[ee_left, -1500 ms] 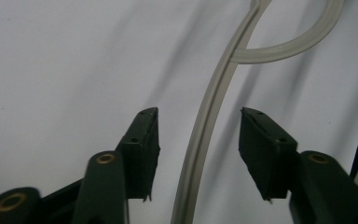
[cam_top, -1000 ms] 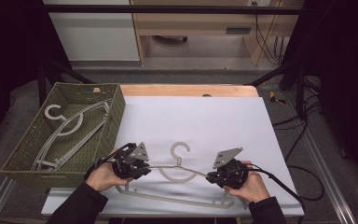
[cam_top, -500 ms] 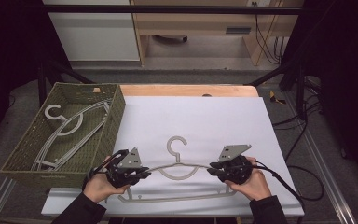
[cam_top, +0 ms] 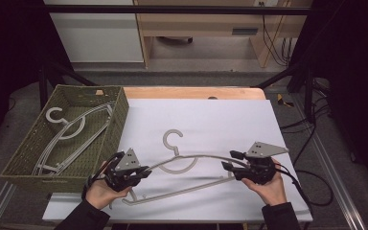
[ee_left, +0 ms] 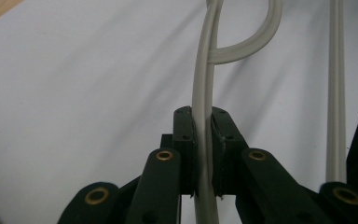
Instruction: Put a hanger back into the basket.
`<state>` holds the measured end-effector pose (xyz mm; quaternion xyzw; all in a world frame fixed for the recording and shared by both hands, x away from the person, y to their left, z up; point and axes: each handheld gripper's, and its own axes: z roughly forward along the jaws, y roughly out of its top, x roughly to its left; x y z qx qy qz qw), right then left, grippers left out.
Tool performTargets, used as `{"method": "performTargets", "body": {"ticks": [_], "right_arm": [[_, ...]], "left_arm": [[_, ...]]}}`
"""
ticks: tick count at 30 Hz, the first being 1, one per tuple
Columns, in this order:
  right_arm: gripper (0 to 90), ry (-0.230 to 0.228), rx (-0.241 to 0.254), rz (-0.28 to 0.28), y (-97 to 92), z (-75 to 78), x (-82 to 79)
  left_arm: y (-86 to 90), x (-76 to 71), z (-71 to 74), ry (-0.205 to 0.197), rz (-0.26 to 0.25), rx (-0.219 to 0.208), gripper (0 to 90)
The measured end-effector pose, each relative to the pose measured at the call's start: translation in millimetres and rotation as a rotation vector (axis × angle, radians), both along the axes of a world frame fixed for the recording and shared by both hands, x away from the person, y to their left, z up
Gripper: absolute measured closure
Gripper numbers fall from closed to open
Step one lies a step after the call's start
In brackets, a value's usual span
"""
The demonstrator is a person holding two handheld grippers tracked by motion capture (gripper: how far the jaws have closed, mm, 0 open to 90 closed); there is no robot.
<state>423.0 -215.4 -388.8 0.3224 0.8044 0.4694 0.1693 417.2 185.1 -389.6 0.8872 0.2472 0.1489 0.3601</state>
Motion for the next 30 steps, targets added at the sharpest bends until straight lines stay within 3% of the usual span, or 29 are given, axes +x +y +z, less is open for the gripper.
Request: {"method": "performTargets", "body": {"ticks": [3, 5, 6, 7, 13, 23, 30], "right_arm": [[37.8, -0.015, 0.045, -0.038, -14.0, -0.3, -3.4], [26.1, -0.019, 0.084, -0.095, -26.5, -1.6, -6.4], [26.1, -0.019, 0.084, -0.095, -26.5, -1.6, -6.4], [18.5, -0.011, 0.110, -0.131, -32.6, -2.7, -6.7], [7.3, -0.008, 0.149, -0.205, -43.7, -6.2, -6.3], [5.3, 0.000, 0.155, -0.238, -52.6, -7.8, -7.3], [4.3, 0.010, 0.125, -0.251, -50.0, -11.0, -5.5]], "left_arm": [[5.0, 0.9, 1.2, -0.005, 0.037, -0.023, 82.2], [9.5, 0.7, 3.3, -0.014, 0.068, -0.041, 82.2], [9.5, 0.7, 3.3, -0.014, 0.068, -0.041, 82.2], [11.1, 0.7, 4.3, -0.021, 0.076, -0.041, 82.2], [22.6, 3.1, 10.1, -0.031, 0.149, -0.065, 82.1], [40.8, 0.4, 30.7, -0.079, 0.206, -0.127, 82.1], [58.0, -0.3, 47.5, -0.120, 0.247, -0.152, 82.1]]}}
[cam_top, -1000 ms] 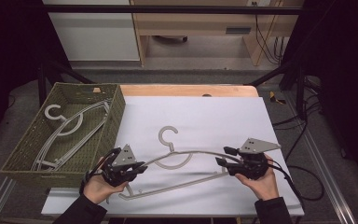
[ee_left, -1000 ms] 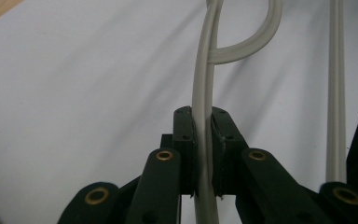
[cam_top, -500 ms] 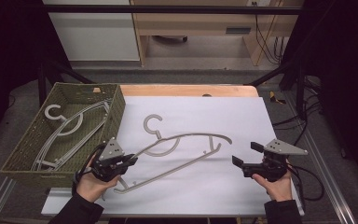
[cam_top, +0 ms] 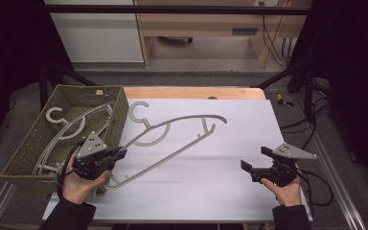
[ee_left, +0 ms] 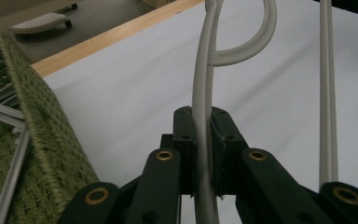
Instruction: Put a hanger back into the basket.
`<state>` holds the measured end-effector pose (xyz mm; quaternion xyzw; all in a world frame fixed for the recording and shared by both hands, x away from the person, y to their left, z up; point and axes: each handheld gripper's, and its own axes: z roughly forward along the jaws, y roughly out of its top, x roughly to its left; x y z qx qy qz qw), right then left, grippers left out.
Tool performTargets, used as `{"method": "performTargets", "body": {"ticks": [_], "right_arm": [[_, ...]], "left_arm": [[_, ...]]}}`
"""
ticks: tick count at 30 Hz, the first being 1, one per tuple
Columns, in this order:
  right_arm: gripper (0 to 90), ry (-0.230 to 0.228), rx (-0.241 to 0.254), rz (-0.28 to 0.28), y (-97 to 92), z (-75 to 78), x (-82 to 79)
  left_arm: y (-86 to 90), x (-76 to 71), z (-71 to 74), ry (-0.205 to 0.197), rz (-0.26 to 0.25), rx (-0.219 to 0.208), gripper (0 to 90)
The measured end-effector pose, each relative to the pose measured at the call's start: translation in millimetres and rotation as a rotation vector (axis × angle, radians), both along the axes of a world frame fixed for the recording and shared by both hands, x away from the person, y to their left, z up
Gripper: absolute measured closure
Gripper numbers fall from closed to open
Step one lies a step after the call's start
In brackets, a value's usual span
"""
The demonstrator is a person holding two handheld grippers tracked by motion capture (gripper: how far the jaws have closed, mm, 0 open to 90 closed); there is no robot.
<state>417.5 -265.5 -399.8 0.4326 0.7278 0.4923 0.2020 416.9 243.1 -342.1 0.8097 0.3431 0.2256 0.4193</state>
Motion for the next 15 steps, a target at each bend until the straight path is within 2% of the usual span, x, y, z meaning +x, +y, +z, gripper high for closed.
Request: {"method": "performTargets", "body": {"ticks": [7, 15], "right_arm": [[3.8, -0.014, 0.010, -0.021, -1.1, 2.6, -1.4], [3.3, -0.015, 0.010, -0.030, -0.3, 2.0, -0.7]], "left_arm": [[17.8, 1.7, 19.3, -0.035, 0.036, -0.025, 82.1], [37.1, 13.2, 35.5, -0.062, 0.076, -0.003, 82.1]]}}
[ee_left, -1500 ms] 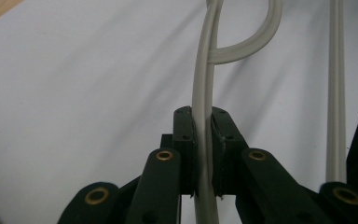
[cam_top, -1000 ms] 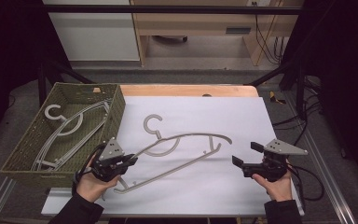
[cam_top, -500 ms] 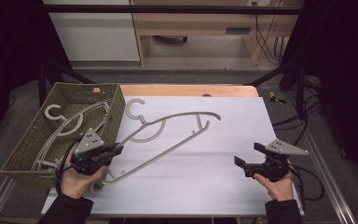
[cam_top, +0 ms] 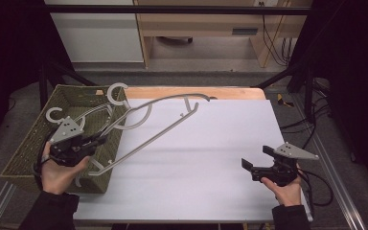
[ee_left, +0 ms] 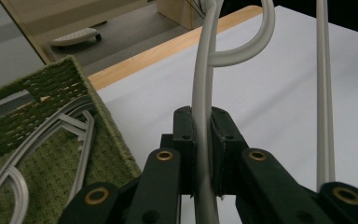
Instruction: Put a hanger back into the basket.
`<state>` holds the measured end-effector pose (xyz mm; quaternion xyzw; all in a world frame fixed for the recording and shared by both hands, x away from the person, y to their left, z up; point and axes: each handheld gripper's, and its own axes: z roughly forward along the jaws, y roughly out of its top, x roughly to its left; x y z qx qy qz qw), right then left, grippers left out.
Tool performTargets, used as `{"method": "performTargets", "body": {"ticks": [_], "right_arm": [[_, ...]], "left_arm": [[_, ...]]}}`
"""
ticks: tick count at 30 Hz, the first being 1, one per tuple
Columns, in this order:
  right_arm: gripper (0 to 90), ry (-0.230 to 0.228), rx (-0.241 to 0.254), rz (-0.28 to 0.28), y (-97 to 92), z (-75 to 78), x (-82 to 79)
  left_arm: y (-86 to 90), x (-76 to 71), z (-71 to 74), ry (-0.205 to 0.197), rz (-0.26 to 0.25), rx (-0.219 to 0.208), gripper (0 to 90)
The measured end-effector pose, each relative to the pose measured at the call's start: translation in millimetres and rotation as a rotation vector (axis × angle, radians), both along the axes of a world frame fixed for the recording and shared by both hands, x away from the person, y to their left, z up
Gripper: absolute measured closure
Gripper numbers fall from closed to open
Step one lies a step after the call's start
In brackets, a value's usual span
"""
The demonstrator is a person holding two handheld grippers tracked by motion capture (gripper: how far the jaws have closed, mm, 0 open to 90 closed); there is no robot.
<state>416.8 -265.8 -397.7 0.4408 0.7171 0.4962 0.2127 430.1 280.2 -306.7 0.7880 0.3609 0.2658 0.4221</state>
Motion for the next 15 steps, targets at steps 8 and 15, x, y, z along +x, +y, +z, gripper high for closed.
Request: {"method": "performTargets", "body": {"ticks": [8, 15], "right_arm": [[2.8, 0.004, -0.002, -0.001, 1.5, -0.9, 0.6], [2.7, 0.001, -0.001, -0.005, 1.7, -1.0, 0.8]], "left_arm": [[21.1, 8.6, 12.9, -0.025, 0.046, 0.015, 82.1], [48.6, 17.1, 21.5, -0.043, 0.102, 0.012, 82.1]]}}
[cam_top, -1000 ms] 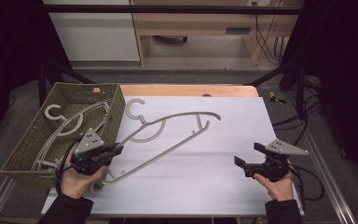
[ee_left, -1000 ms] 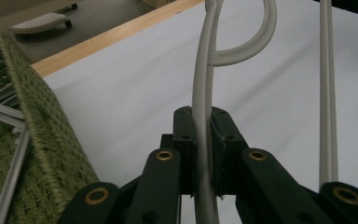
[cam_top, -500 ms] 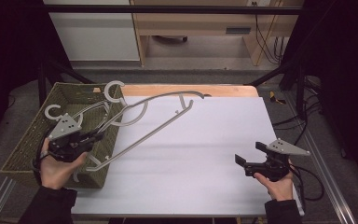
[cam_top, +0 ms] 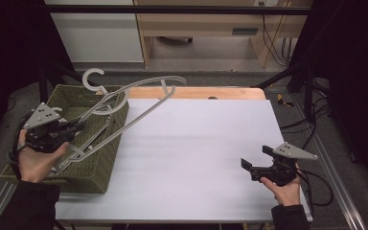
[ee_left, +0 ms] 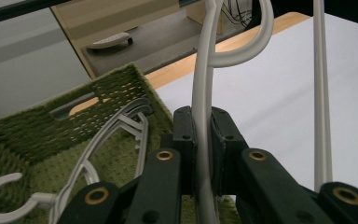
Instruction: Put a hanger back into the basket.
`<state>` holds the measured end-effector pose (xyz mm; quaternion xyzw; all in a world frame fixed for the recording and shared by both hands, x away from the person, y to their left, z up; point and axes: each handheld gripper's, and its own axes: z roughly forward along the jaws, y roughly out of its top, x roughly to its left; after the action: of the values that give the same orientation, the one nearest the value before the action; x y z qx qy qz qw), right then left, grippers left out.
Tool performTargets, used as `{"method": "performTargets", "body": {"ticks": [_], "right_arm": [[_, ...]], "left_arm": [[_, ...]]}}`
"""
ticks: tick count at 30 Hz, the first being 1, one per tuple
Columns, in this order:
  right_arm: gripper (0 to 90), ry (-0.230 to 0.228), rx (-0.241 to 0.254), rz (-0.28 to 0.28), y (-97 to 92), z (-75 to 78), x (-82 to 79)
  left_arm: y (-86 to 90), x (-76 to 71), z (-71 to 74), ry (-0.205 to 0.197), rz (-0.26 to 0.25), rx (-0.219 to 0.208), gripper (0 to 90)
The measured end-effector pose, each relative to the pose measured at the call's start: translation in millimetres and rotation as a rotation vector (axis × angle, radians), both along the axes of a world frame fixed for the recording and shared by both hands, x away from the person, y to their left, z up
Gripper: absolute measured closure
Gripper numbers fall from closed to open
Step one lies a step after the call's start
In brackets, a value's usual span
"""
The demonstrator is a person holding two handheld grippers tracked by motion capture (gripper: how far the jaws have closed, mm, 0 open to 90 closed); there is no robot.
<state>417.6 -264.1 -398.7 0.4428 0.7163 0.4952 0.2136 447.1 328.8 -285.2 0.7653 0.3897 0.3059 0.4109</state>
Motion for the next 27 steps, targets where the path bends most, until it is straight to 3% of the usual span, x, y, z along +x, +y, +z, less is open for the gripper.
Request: {"method": "performTargets", "body": {"ticks": [8, 21, 27], "right_arm": [[2.6, 0.005, -0.006, -0.001, 1.1, -1.0, 1.0], [2.5, 0.007, -0.011, 0.001, 3.0, -2.4, 2.3], [2.2, 0.003, -0.010, 0.009, 1.9, -1.9, 2.0]], "left_arm": [[29.0, 11.6, -4.3, 0.010, 0.068, 0.027, 82.1], [83.1, 20.1, -24.6, 0.028, 0.172, 0.035, 82.1], [99.5, 22.1, -30.1, 0.034, 0.197, 0.049, 82.1]]}}
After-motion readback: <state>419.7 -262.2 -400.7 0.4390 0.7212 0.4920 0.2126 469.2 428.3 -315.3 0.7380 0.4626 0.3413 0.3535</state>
